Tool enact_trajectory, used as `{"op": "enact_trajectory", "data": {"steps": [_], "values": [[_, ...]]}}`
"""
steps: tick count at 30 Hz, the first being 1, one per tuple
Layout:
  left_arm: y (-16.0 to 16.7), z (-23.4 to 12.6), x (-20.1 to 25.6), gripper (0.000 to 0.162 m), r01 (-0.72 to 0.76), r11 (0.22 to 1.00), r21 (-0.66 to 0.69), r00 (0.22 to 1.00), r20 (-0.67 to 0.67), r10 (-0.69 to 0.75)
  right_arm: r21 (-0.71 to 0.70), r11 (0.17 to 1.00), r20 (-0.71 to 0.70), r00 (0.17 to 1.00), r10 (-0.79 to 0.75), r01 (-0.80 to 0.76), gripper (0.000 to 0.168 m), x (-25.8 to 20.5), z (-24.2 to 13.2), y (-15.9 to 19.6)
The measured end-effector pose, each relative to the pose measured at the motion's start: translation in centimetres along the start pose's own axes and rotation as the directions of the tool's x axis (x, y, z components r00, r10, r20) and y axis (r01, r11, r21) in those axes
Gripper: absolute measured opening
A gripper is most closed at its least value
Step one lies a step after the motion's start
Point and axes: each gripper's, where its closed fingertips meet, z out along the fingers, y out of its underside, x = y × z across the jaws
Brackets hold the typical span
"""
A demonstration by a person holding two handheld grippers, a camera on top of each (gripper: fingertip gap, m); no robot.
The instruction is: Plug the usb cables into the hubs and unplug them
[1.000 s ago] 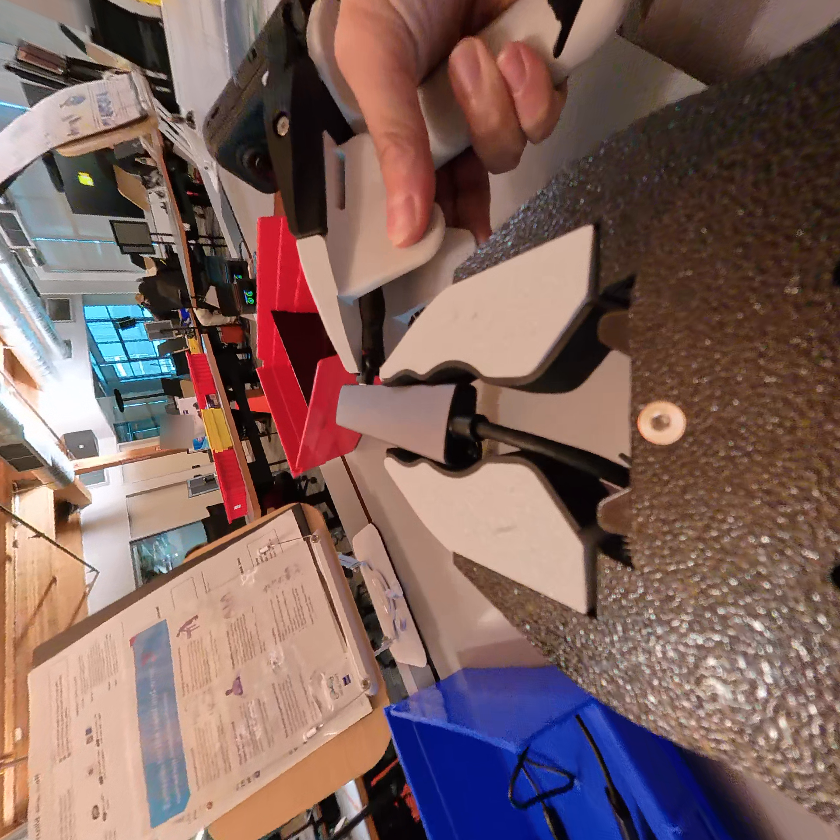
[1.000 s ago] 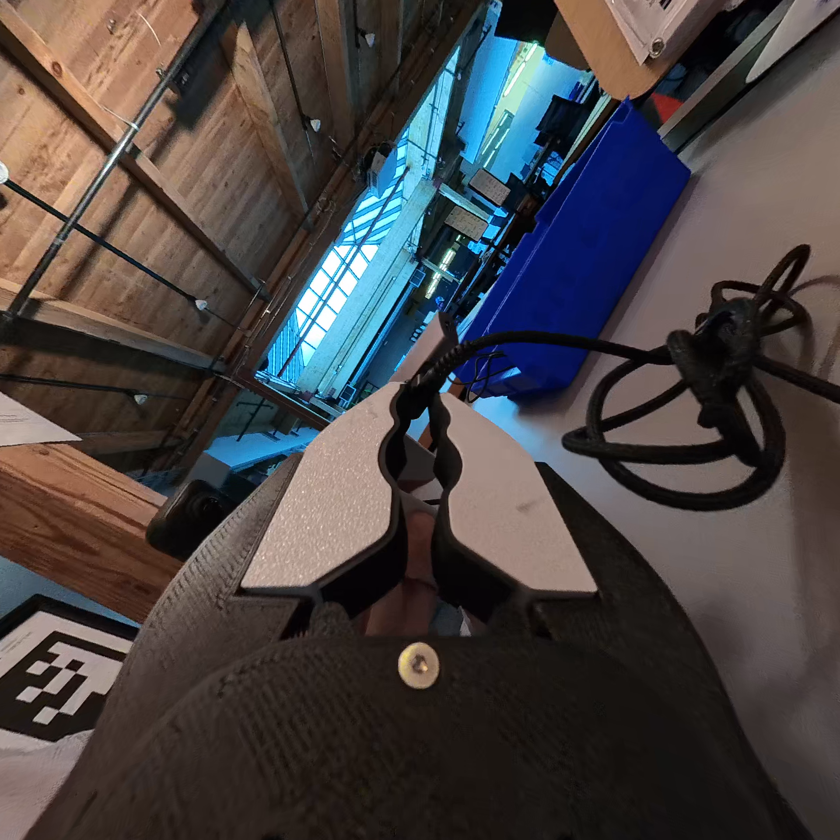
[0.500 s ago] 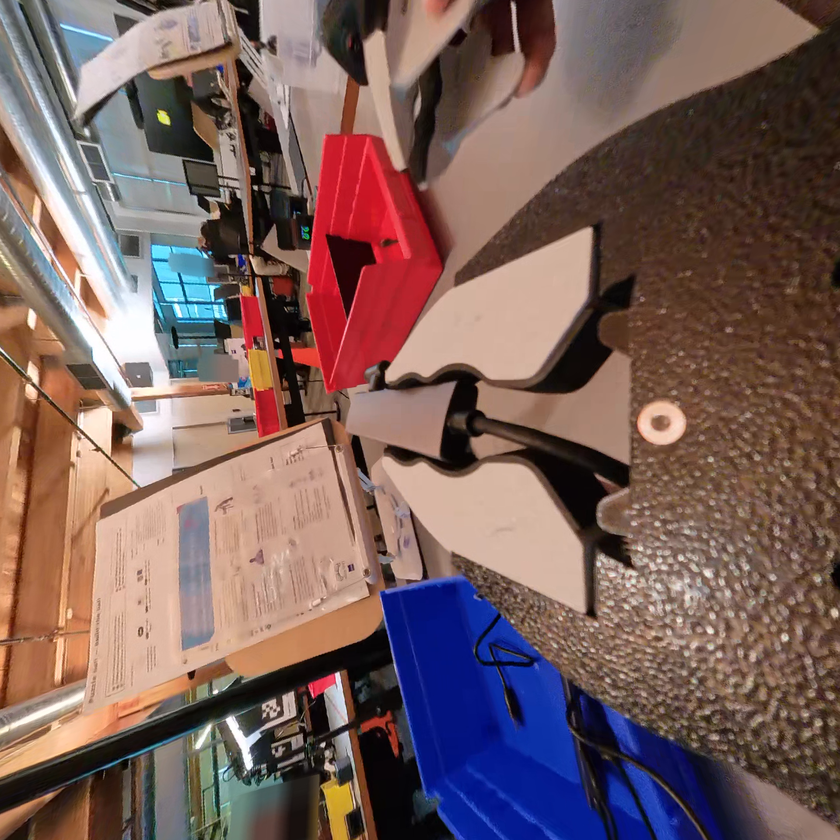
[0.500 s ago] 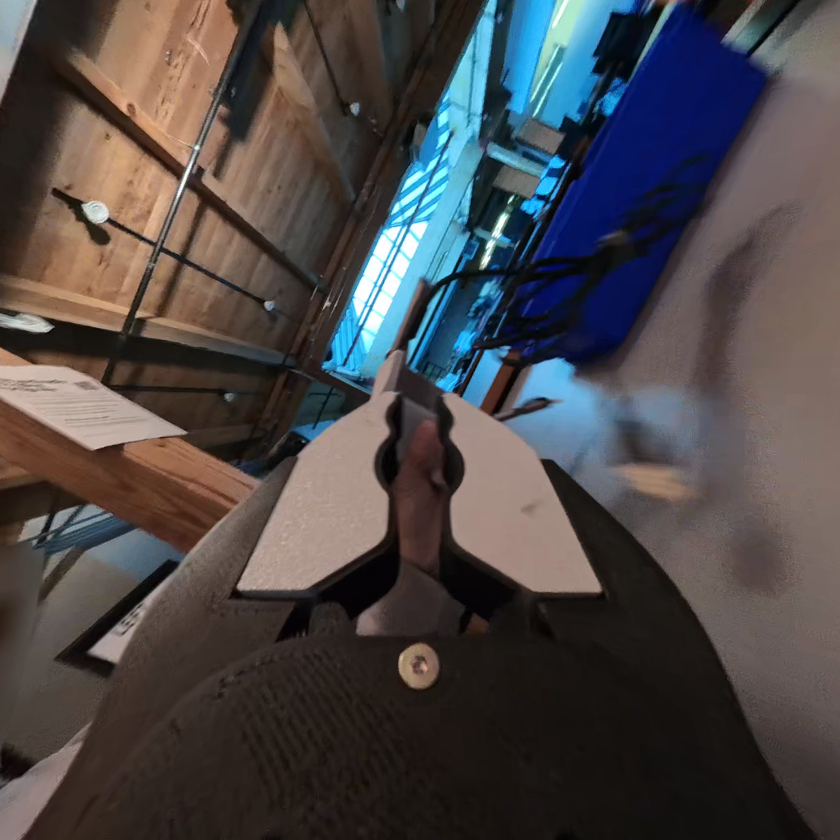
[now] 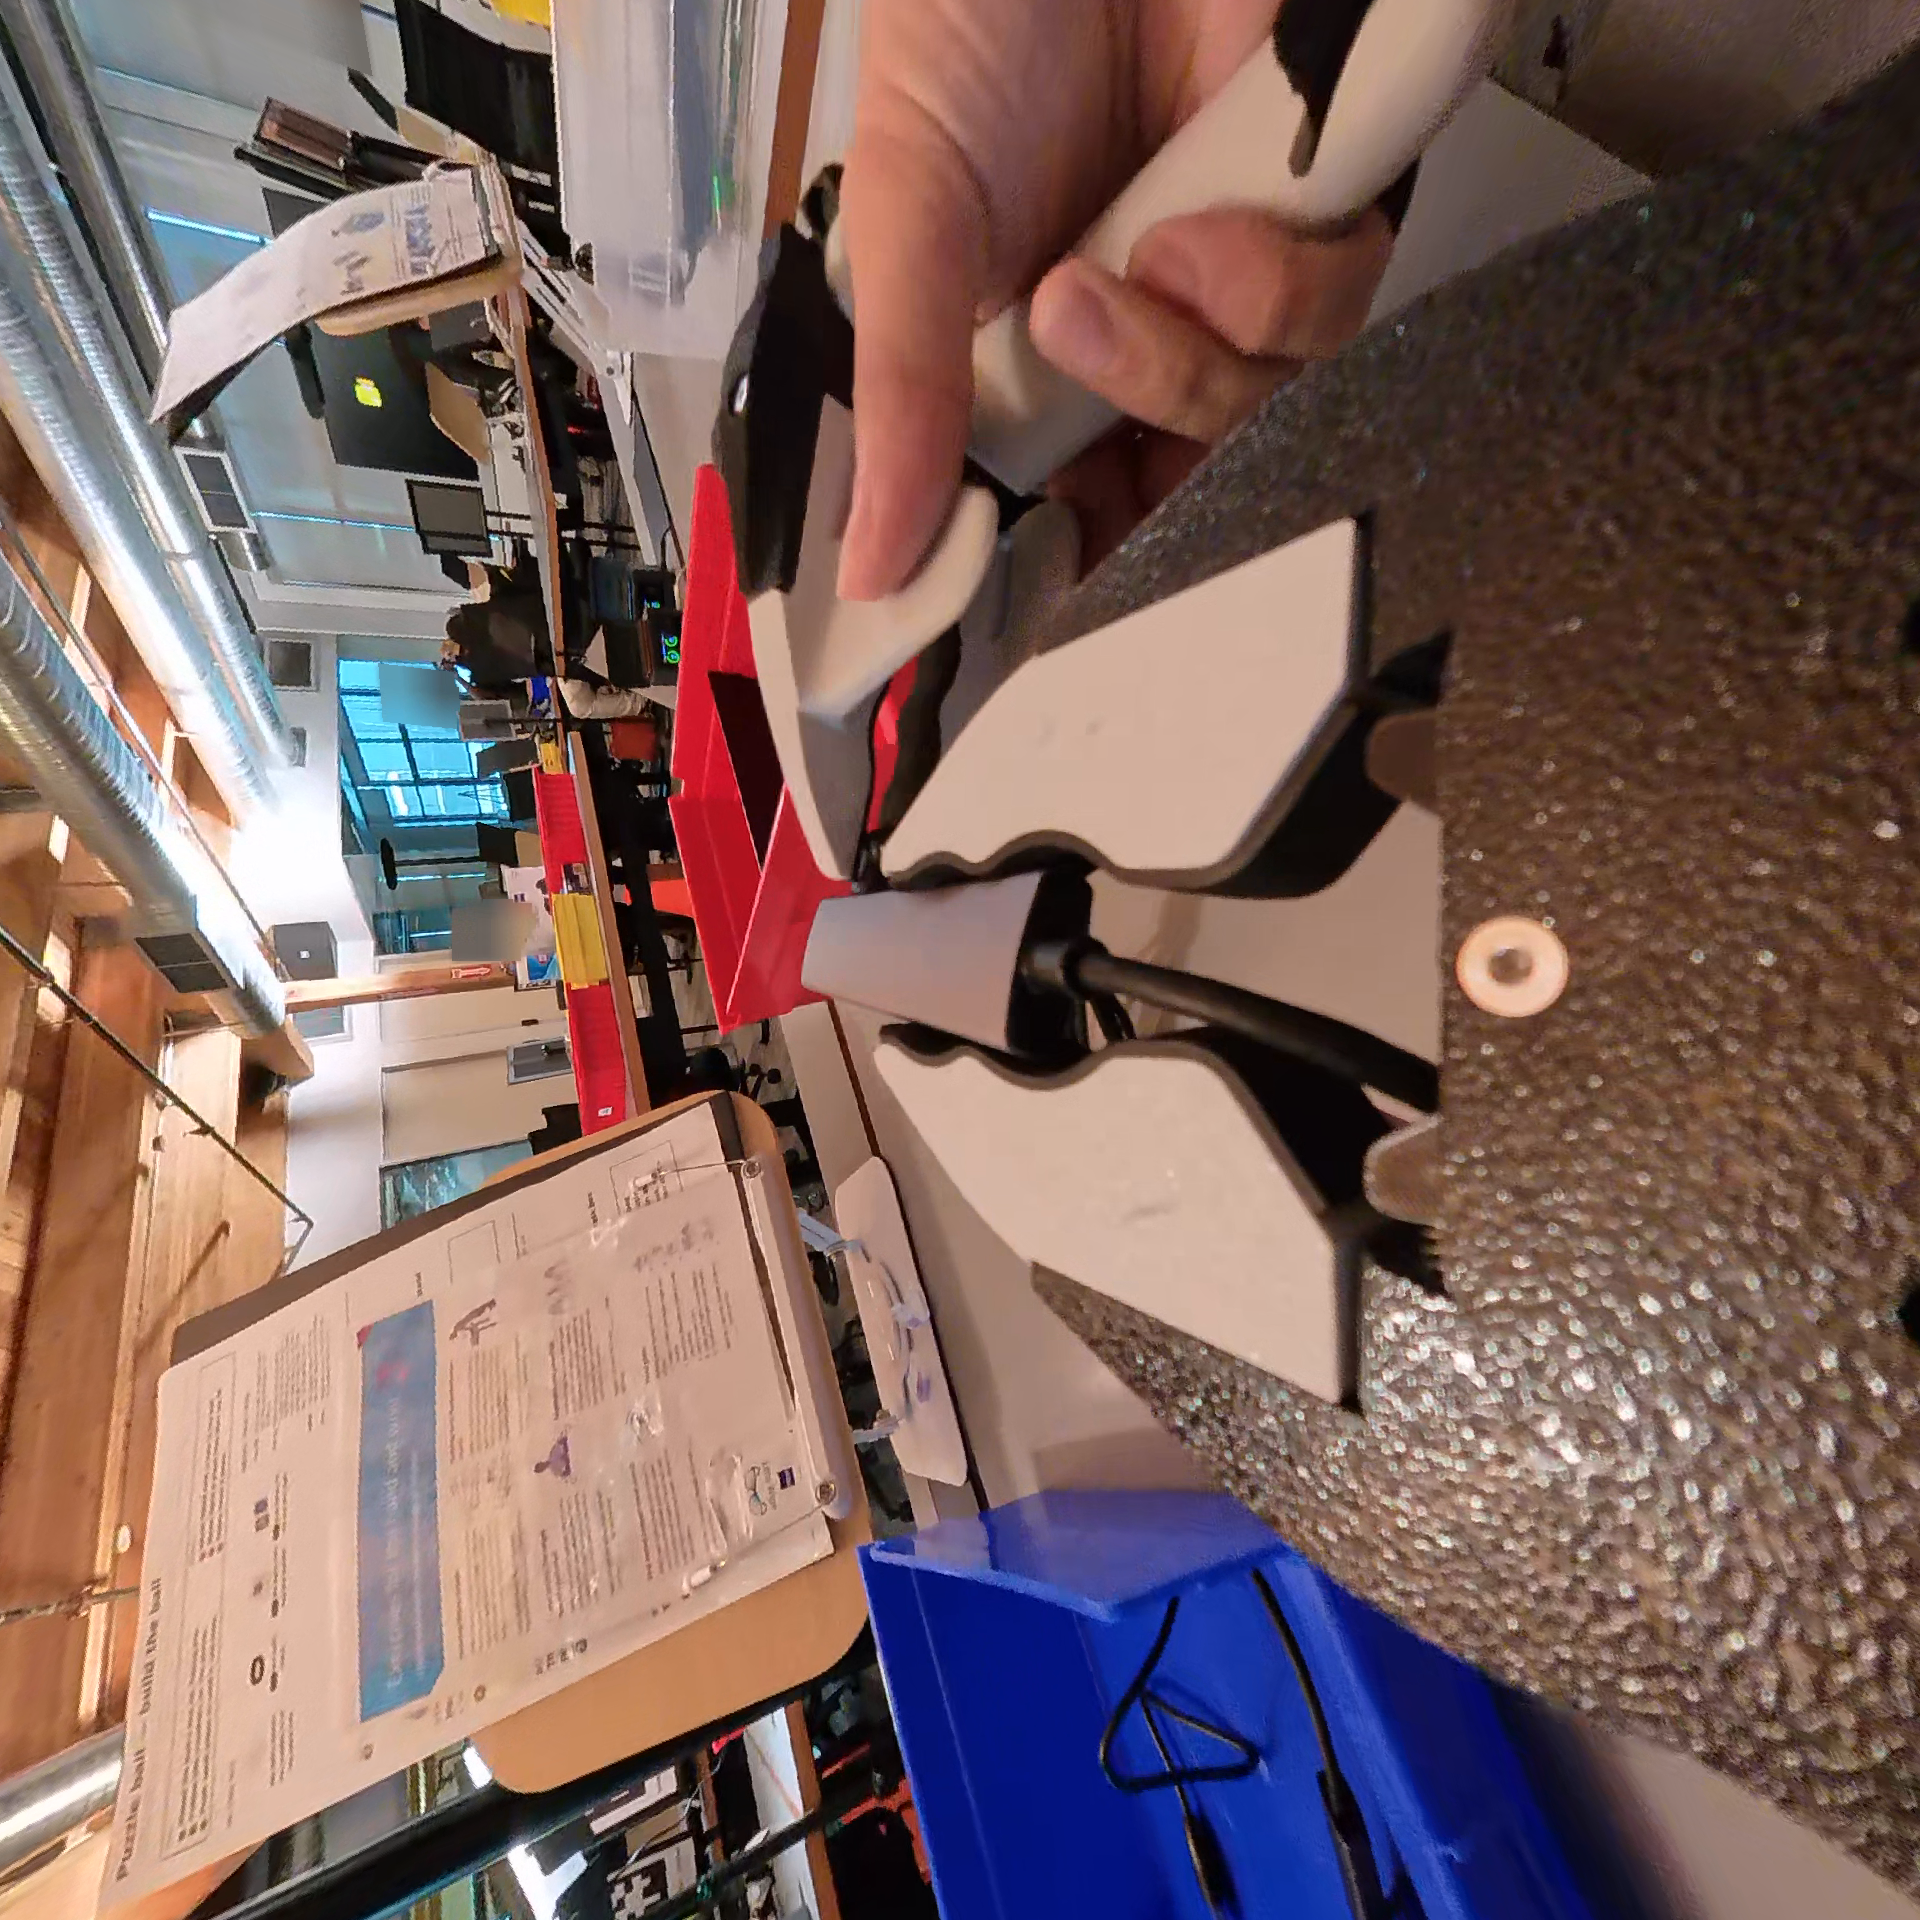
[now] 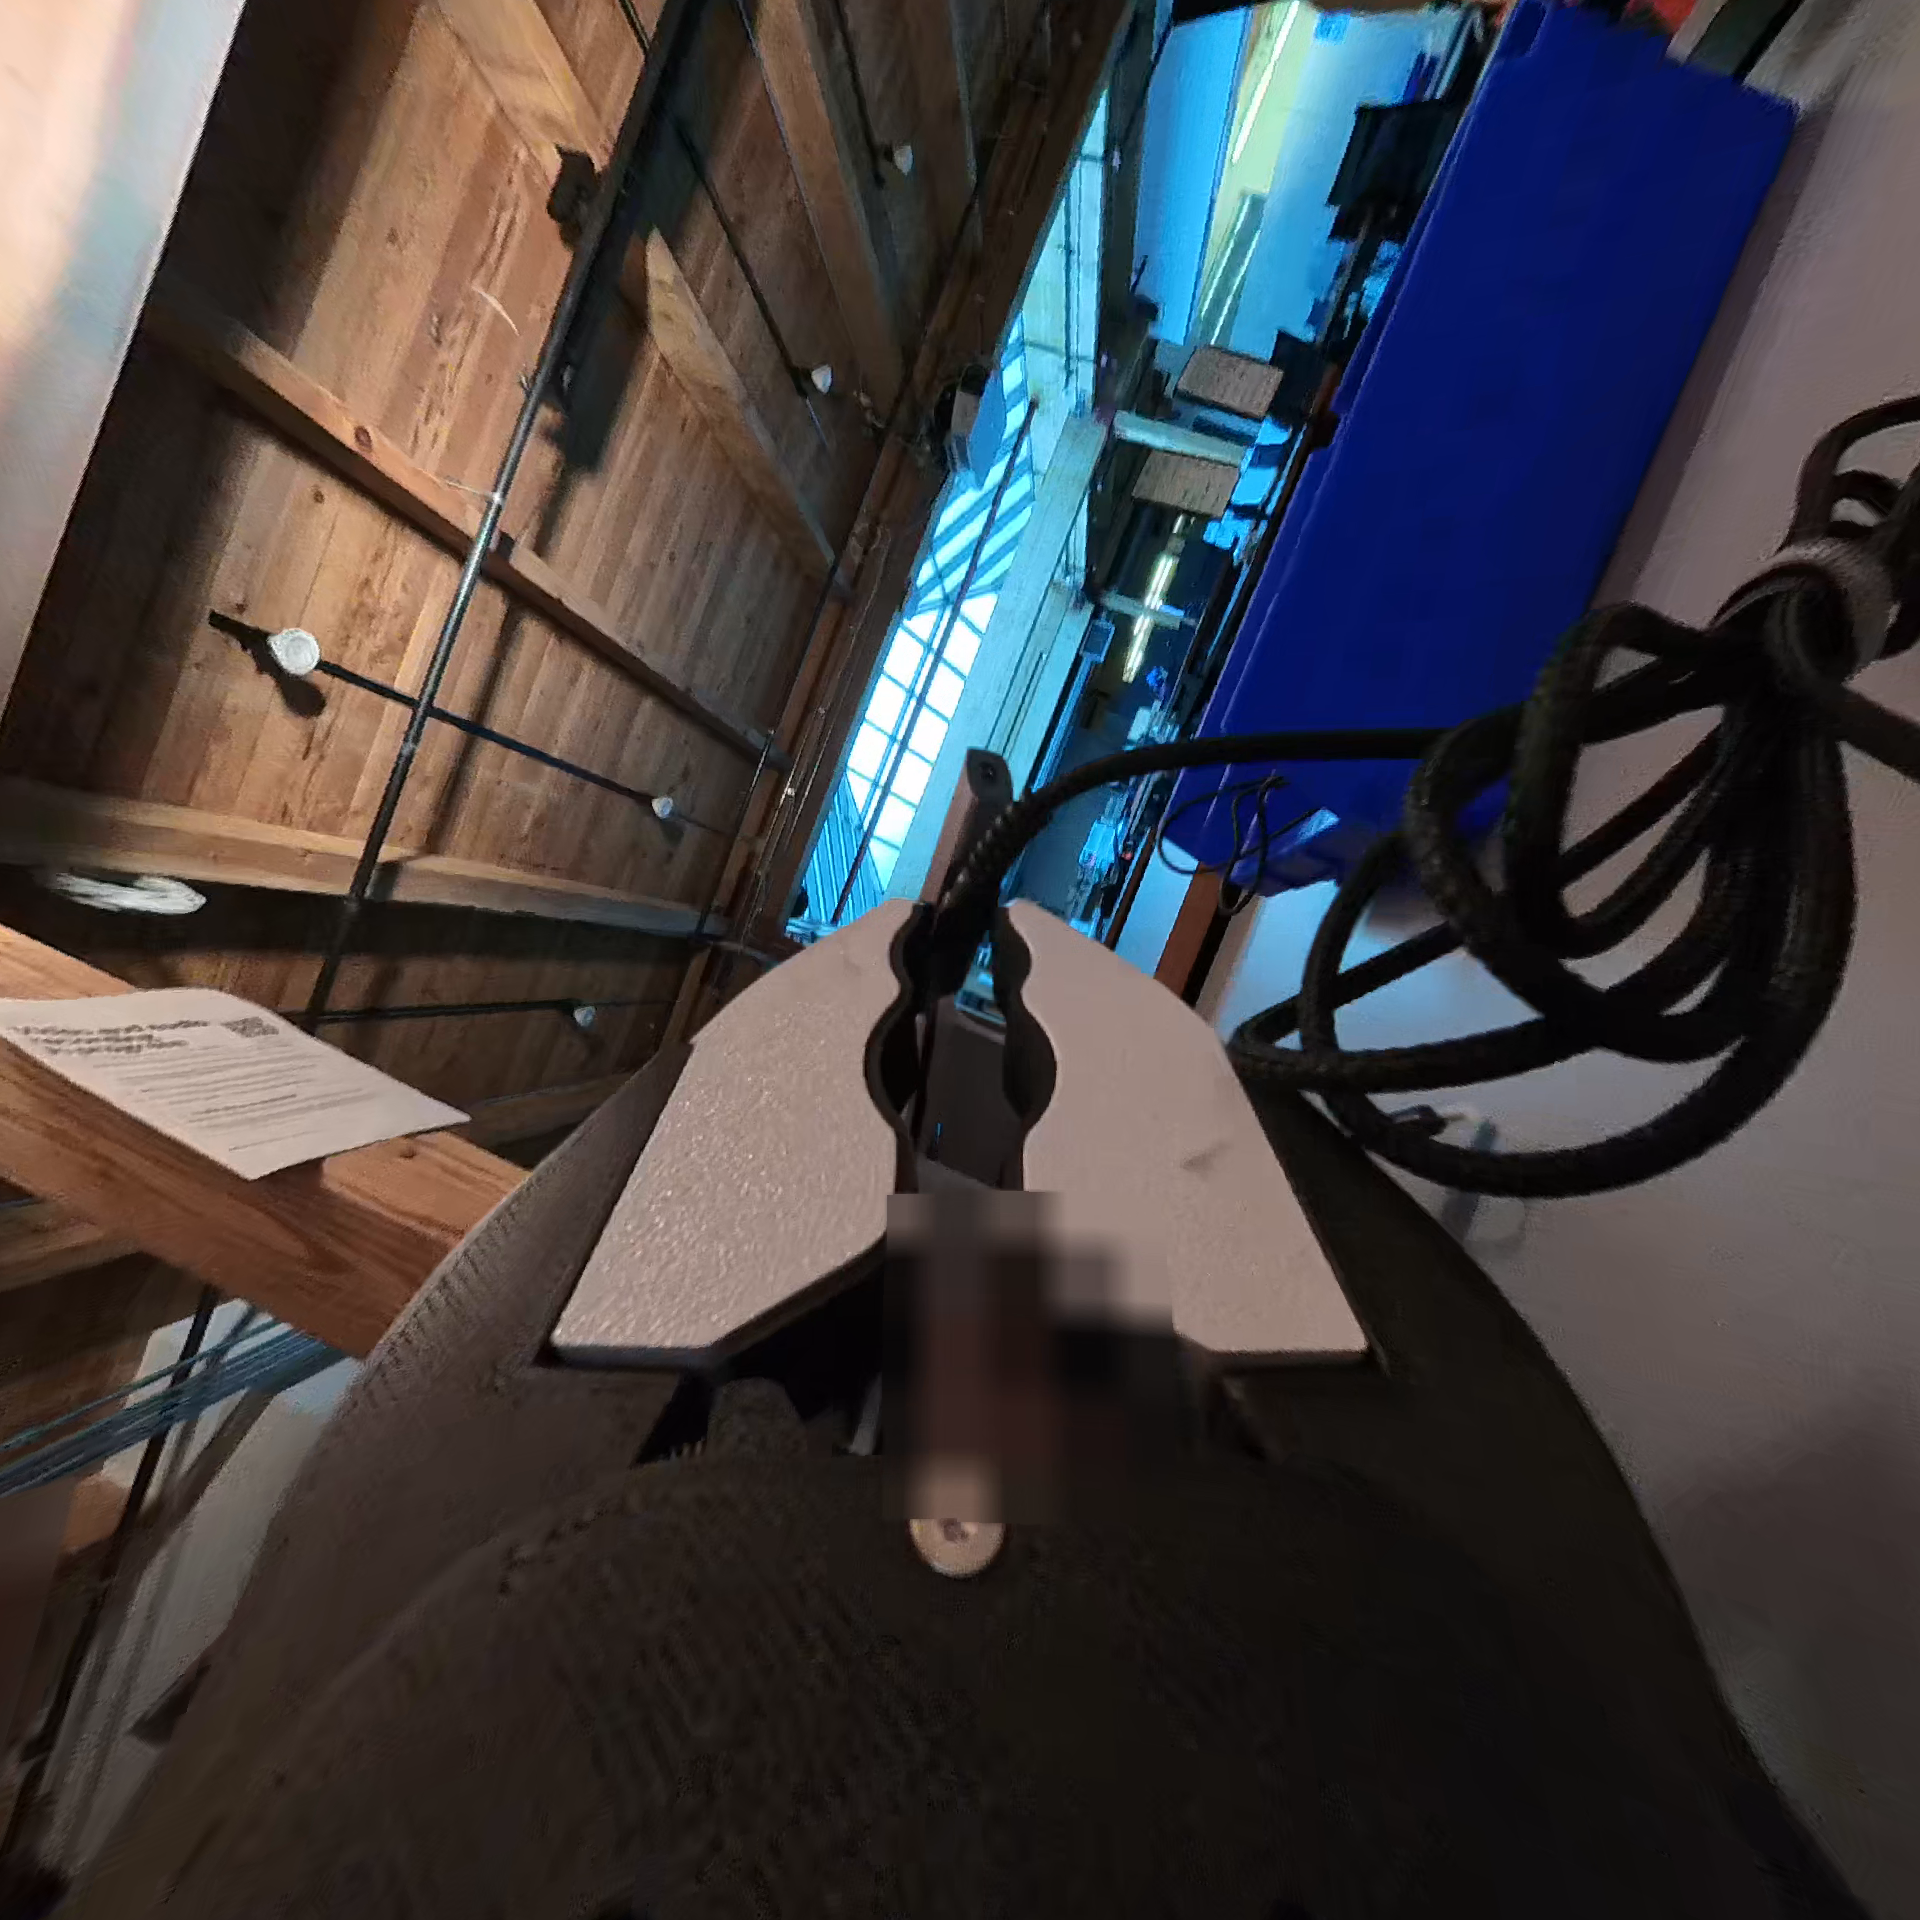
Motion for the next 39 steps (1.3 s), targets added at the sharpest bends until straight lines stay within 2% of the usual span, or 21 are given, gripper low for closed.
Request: {"op": "enact_trajectory", "data": {"steps": [10,13,15,19,24,26,29,33,36,39], "values": [[0.9,0.0,-1.0,0.025,0.070,0.997,0.013,0.997,0.016,-0.071,0.065,0.994,0.042,0.995,0.087,-0.089,0.009,0.8,0.8,0.2],[1.5,0.0,-1.0,0.025,0.036,0.999,0.000,0.999,0.022,-0.036,0.052,0.997,0.029,0.998,0.051,-0.052,0.010,1.3,0.7,0.3],[2.3,0.0,-1.2,0.025,0.015,1.000,-0.026,0.999,0.033,-0.014,0.041,0.999,-0.029,1.000,-0.001,0.003,0.010,2.0,0.6,0.4],[2.8,0.0,-1.3,0.026,-0.110,0.992,-0.058,0.992,0.064,0.113,0.026,0.998,-0.081,0.995,-0.062,0.064,0.010,2.7,0.6,0.5],[2.8,0.6,-1.5,0.026,0.111,0.992,-0.061,0.994,0.019,-0.110,0.018,0.996,-0.093,0.992,-0.090,0.092,0.011,2.2,0.6,0.0],[2.8,0.5,-1.4,0.027,0.118,0.991,-0.058,0.993,0.007,-0.118,0.005,0.989,-0.133,0.980,-0.145,0.147,0.011,2.2,0.6,0.1],[2.1,0.4,-1.0,0.026,-0.065,0.996,-0.061,0.998,0.021,0.067,0.025,0.994,-0.088,0.991,-0.102,0.105,0.010,1.8,0.4,0.1],[2.4,0.6,-0.6,0.026,0.040,0.998,-0.057,0.999,-0.008,-0.040,0.032,0.994,-0.077,0.992,-0.104,0.107,0.011,1.9,-0.1,0.0],[1.1,0.5,-0.2,0.025,-0.015,1.000,-0.011,1.000,-0.006,0.015,0.039,0.997,-0.004,0.997,-0.072,0.072,0.010,0.9,0.0,-0.1],[0.5,0.4,0.2,0.025,0.012,1.000,0.009,0.998,-0.066,-0.011,0.002,0.998,0.033,0.997,-0.067,0.067,0.010,0.4,-0.2,-0.2]]}}
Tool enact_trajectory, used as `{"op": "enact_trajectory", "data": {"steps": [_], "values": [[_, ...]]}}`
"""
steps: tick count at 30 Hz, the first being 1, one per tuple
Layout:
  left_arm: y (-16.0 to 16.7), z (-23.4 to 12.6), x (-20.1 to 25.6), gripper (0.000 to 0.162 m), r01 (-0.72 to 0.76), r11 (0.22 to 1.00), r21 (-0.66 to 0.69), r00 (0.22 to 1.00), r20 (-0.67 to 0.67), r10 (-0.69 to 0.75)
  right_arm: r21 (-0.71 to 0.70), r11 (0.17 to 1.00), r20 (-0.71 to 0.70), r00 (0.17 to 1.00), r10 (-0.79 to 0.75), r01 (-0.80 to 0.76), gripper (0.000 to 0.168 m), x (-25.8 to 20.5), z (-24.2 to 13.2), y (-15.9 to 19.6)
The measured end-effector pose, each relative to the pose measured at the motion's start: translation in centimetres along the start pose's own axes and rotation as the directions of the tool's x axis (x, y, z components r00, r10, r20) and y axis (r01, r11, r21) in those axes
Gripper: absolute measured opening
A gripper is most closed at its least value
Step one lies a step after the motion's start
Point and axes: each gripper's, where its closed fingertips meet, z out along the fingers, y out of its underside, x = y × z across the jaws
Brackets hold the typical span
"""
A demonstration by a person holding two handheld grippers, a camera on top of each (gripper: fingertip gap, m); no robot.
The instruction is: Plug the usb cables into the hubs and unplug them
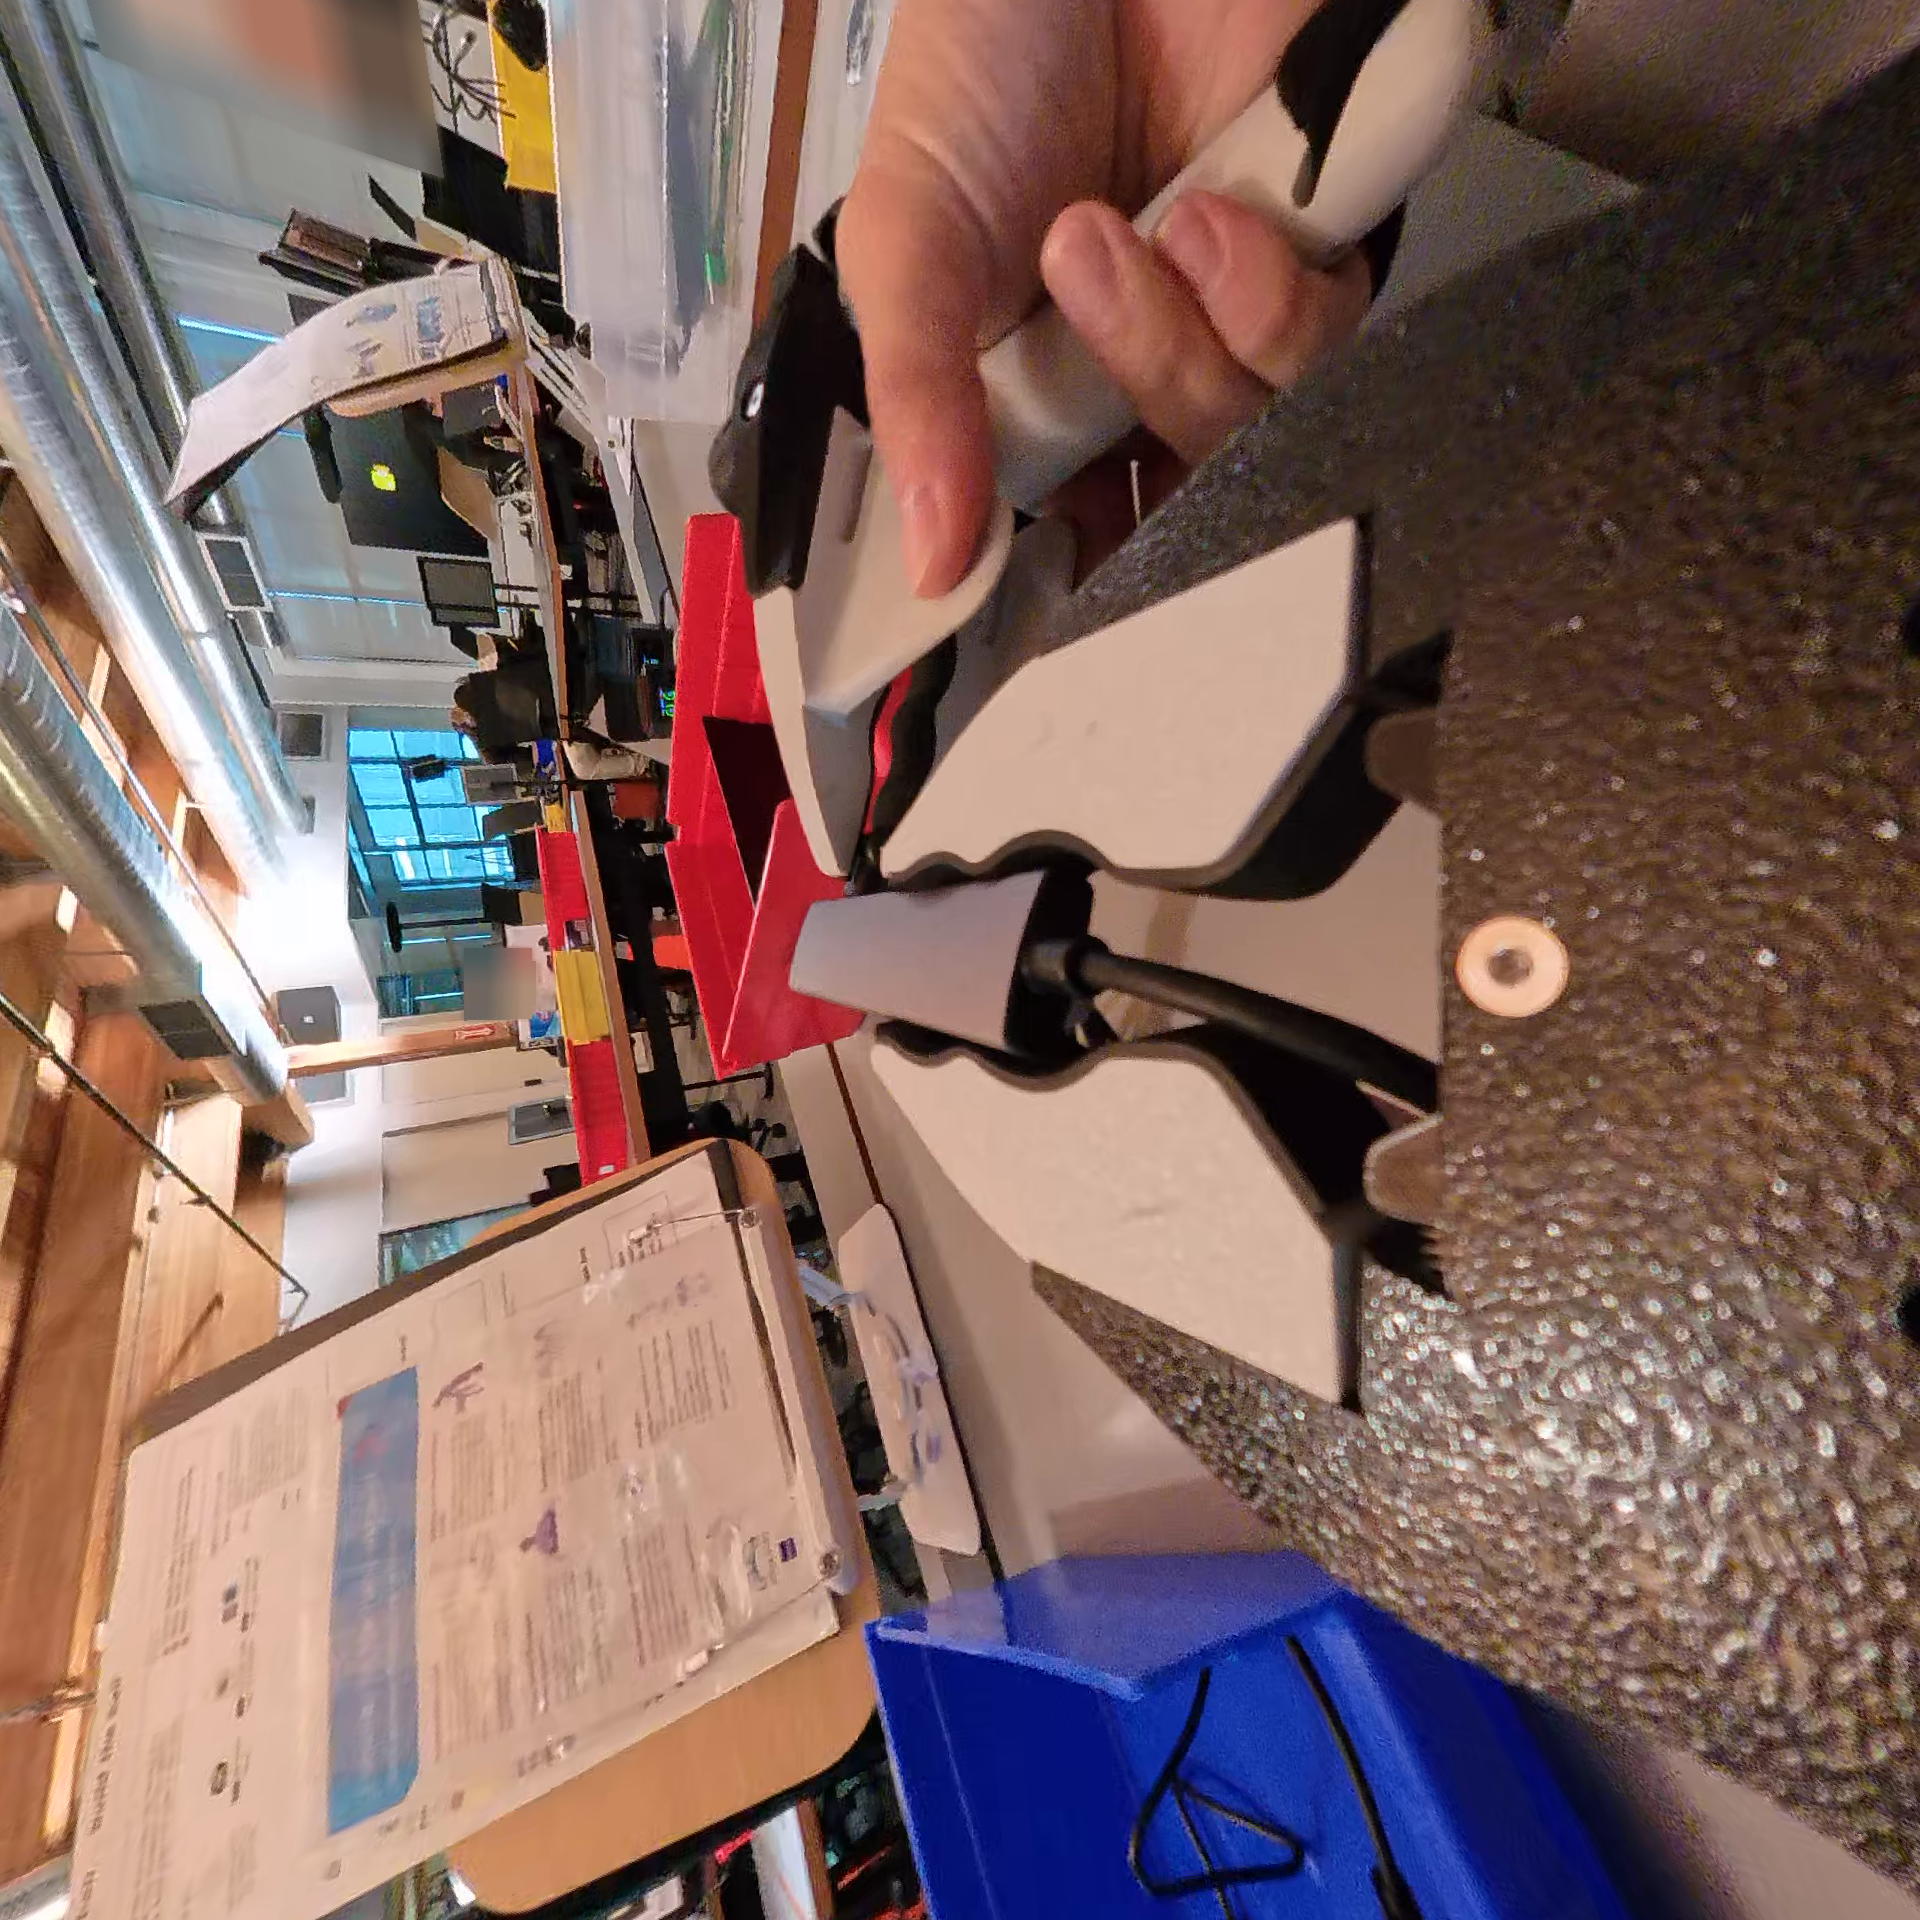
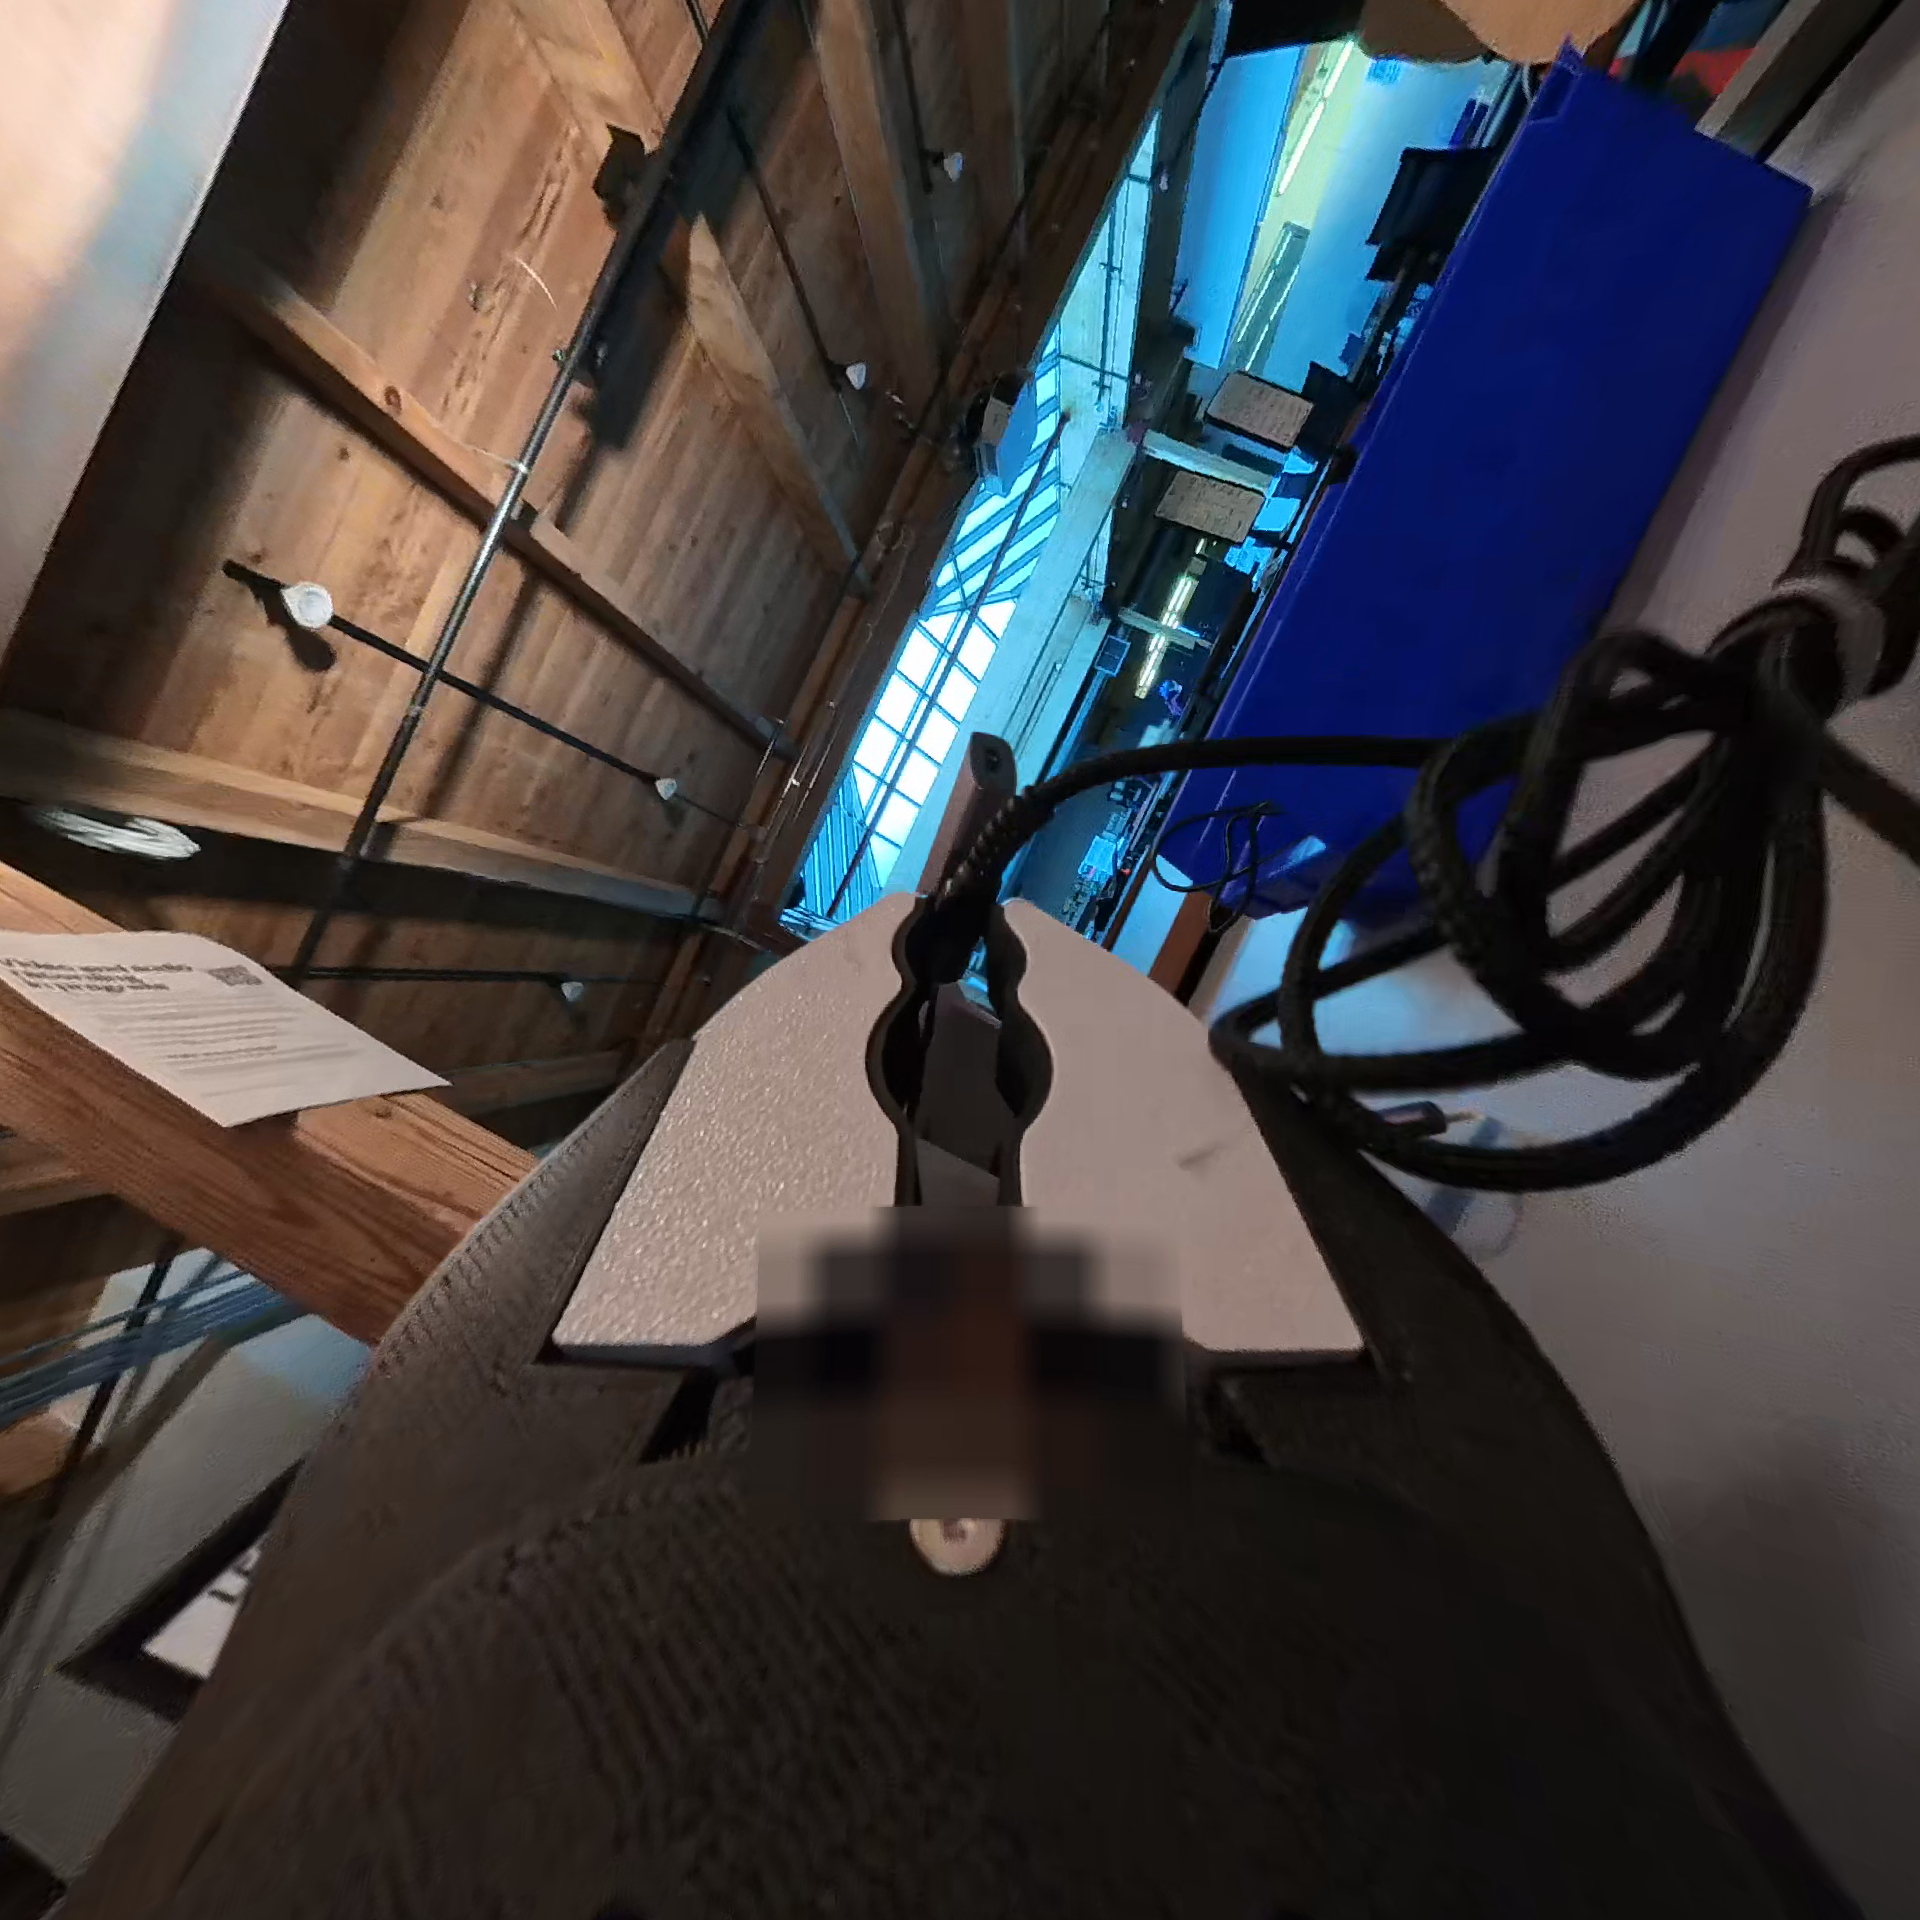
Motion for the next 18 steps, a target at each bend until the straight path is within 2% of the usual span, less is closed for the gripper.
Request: {"op": "enact_trajectory", "data": {"steps": [3,5,6,8,12,14,18], "values": [[-0.1,-0.1,0.1,0.024,0.031,0.999,0.009,1.000,-0.007,-0.030,0.004,1.000,0.014,1.000,-0.007,0.007,0.011,-0.2,0.0,0.0],[0.1,0.0,1.3,0.025,0.012,1.000,0.009,0.998,-0.069,-0.011,-0.046,0.999,0.057,0.998,0.028,-0.025,0.012,-0.7,0.7,0.9],[0.3,0.0,1.6,0.025,-0.011,1.000,0.005,0.998,-0.063,0.011,-0.088,0.996,0.068,0.997,0.028,-0.022,0.014,-0.8,1.2,1.6],[0.3,-0.1,0.9,0.025,-0.008,1.000,-0.006,1.000,0.022,0.009,-0.040,0.999,-0.006,0.999,-0.035,0.035,0.015,-0.4,1.7,1.3],[-0.5,-0.5,-0.1,0.025,-0.023,1.000,0.020,0.997,0.079,0.022,0.009,1.000,0.011,1.000,-0.006,0.006,0.014,-0.8,1.8,0.8],[-0.9,-0.8,-0.9,0.025,0.036,0.999,0.041,0.995,0.096,-0.040,0.053,0.998,0.012,1.000,0.021,-0.022,0.017,-0.6,1.2,0.2],[-0.5,-1.1,-1.4,0.025,0.041,0.998,0.044,0.993,0.106,-0.046,0.033,0.999,0.016,1.000,0.024,-0.024,0.010,-0.4,1.1,0.5]]}}
